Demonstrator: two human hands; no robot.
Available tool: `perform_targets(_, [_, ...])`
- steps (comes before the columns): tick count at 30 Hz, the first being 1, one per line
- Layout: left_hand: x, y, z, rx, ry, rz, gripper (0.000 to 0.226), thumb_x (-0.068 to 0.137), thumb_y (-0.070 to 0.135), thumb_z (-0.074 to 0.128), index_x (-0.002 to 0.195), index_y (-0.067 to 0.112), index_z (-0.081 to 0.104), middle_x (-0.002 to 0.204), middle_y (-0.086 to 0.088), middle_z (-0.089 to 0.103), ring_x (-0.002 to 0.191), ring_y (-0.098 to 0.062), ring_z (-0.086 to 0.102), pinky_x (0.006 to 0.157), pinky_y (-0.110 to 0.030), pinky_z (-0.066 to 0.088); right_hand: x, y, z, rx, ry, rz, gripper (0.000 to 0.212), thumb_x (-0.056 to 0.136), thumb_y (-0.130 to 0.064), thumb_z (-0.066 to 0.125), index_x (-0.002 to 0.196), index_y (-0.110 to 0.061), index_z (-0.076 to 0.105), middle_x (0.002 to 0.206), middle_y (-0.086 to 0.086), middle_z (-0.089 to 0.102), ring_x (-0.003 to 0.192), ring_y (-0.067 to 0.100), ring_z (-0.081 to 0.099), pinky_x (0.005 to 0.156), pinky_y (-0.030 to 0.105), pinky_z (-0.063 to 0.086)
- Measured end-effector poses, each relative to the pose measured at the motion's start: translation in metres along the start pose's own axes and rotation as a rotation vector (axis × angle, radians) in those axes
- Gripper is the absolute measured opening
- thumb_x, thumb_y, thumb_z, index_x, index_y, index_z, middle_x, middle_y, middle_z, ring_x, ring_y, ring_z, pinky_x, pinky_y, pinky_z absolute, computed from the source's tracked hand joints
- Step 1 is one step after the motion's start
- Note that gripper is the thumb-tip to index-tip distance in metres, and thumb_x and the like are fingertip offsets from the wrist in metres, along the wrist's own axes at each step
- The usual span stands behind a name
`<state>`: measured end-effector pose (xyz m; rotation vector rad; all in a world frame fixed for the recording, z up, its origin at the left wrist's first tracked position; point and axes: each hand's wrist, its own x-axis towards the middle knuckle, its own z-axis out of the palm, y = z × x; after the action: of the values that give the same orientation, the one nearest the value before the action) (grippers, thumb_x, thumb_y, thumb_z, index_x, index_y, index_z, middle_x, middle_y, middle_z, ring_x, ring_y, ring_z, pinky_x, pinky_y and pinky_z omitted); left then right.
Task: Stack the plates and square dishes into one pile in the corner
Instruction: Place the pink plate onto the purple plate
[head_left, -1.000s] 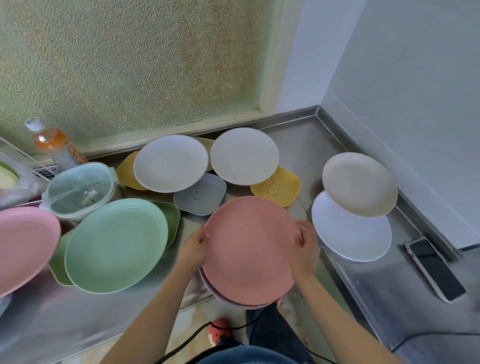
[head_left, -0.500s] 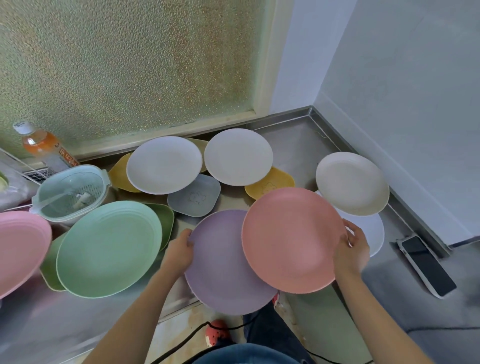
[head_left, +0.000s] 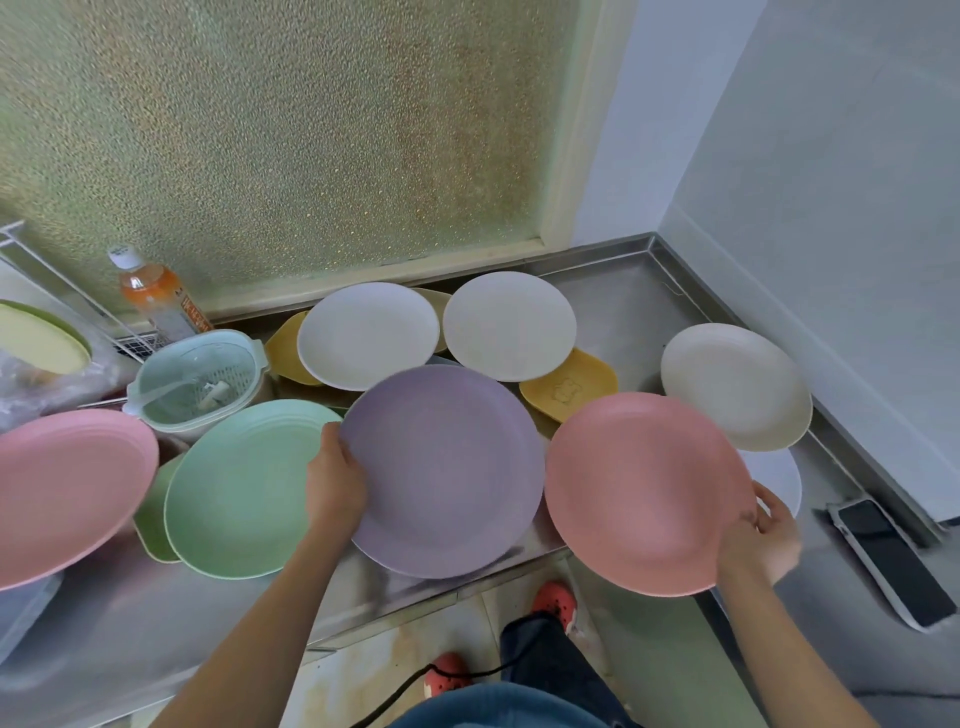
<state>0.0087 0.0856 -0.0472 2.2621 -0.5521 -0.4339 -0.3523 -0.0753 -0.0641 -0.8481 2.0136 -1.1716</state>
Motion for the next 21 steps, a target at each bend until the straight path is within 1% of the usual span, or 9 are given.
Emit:
perform_targets(2, [-0.001, 0.005, 0.0, -0.02, 0.005, -0.012, 0.023, 0.095, 0.005, 0.029, 0.113, 0.006, 0.044, 0.086, -0.014, 0.051, 0.074, -0.031, 0.045, 0.067, -0.036, 0.036, -0.008, 0.002, 0.003, -0.017, -0.035, -0.005, 0.047, 0.085, 0.006, 0.032, 0.111, -0.017, 0.064, 0.11, 0.014, 0.066, 0.102, 0.031, 0.06, 0.083, 0.031, 0.045])
perform_targets(6, [-0.009, 0.014, 0.012, -0.061, -0.079, 0.027, 0.024, 0.096, 0.007, 0.03, 0.115, 0.008, 0.046, 0.087, -0.013, 0.053, 0.078, -0.031, 0.05, 0.069, -0.036, 0.038, -0.032, 0.004, 0.019, -0.025, -0.148, -0.009, 0.046, 0.084, 0.004, 0.033, 0.11, -0.019, 0.063, 0.108, 0.01, 0.066, 0.101, 0.029, 0.06, 0.083, 0.033, 0.047])
perform_targets(8, [-0.016, 0.02, 0.022, -0.08, -0.14, 0.037, 0.023, 0.097, 0.009, 0.03, 0.112, 0.009, 0.046, 0.086, -0.011, 0.054, 0.077, -0.028, 0.05, 0.069, -0.034, 0.036, -0.042, 0.006, 0.03, -0.017, -0.253, 0.002, 0.045, 0.085, 0.004, 0.036, 0.11, -0.021, 0.063, 0.106, 0.008, 0.067, 0.099, 0.028, 0.062, 0.083, 0.036, 0.05])
perform_targets(10, [-0.021, 0.027, 0.034, -0.127, -0.193, 0.019, 0.02, 0.098, 0.011, 0.03, 0.109, 0.009, 0.048, 0.085, -0.009, 0.055, 0.077, -0.028, 0.051, 0.064, -0.032, 0.036, -0.051, 0.006, 0.04, -0.022, -0.384, -0.023, 0.043, 0.086, 0.003, 0.04, 0.113, -0.022, 0.061, 0.107, 0.005, 0.067, 0.099, 0.025, 0.062, 0.086, 0.04, 0.052])
perform_targets(12, [-0.025, 0.03, 0.044, -0.176, -0.251, -0.012, 0.022, 0.098, 0.015, 0.032, 0.11, 0.01, 0.05, 0.087, -0.008, 0.056, 0.074, -0.023, 0.052, 0.061, -0.03, 0.035, -0.061, 0.005, 0.048, -0.05, -0.499, -0.067, 0.037, 0.087, -0.003, 0.046, 0.116, -0.021, 0.062, 0.11, 0.0, 0.066, 0.1, 0.02, 0.06, 0.087, 0.038, 0.049])
perform_targets(14, [-0.027, 0.028, 0.051, -0.204, -0.316, -0.035, 0.027, 0.099, 0.018, 0.033, 0.118, 0.014, 0.05, 0.096, -0.008, 0.06, 0.078, -0.019, 0.053, 0.068, -0.03, 0.037, -0.067, 0.008, 0.055, -0.031, -0.566, -0.025, 0.031, 0.089, -0.007, 0.049, 0.107, -0.028, 0.063, 0.107, -0.003, 0.066, 0.1, 0.019, 0.061, 0.087, 0.039, 0.05])
perform_targets(15, [-0.028, 0.028, 0.051, -0.22, -0.349, -0.053, 0.03, 0.099, 0.02, 0.034, 0.124, 0.019, 0.049, 0.102, -0.006, 0.06, 0.085, -0.019, 0.054, 0.074, -0.031, 0.038, -0.069, 0.01, 0.057, -0.013, -0.583, 0.013, 0.032, 0.089, -0.007, 0.05, 0.104, -0.032, 0.062, 0.105, -0.003, 0.067, 0.1, 0.02, 0.062, 0.088, 0.042, 0.051])
perform_targets(18, [-0.027, 0.018, 0.05, -0.318, -0.451, -0.157, 0.037, 0.097, 0.025, 0.042, 0.133, 0.029, 0.043, 0.12, 0.003, 0.054, 0.108, -0.019, 0.052, 0.092, -0.038, 0.044, -0.069, 0.022, 0.062, -0.02, -0.6, 0.095, 0.027, 0.087, -0.018, 0.056, 0.109, -0.033, 0.062, 0.111, -0.005, 0.066, 0.102, 0.021, 0.062, 0.088, 0.047, 0.052])
perform_targets(21, [-0.025, -0.001, 0.054, -0.302, -0.542, -0.213, 0.043, 0.086, 0.028, 0.057, 0.126, 0.04, 0.048, 0.125, 0.009, 0.056, 0.112, -0.017, 0.055, 0.099, -0.048, 0.047, -0.071, 0.023, 0.066, -0.169, -0.693, 0.058, 0.019, 0.095, -0.031, 0.047, 0.11, -0.033, 0.058, 0.108, -0.012, 0.062, 0.095, 0.012, 0.06, 0.08, 0.034, 0.055])
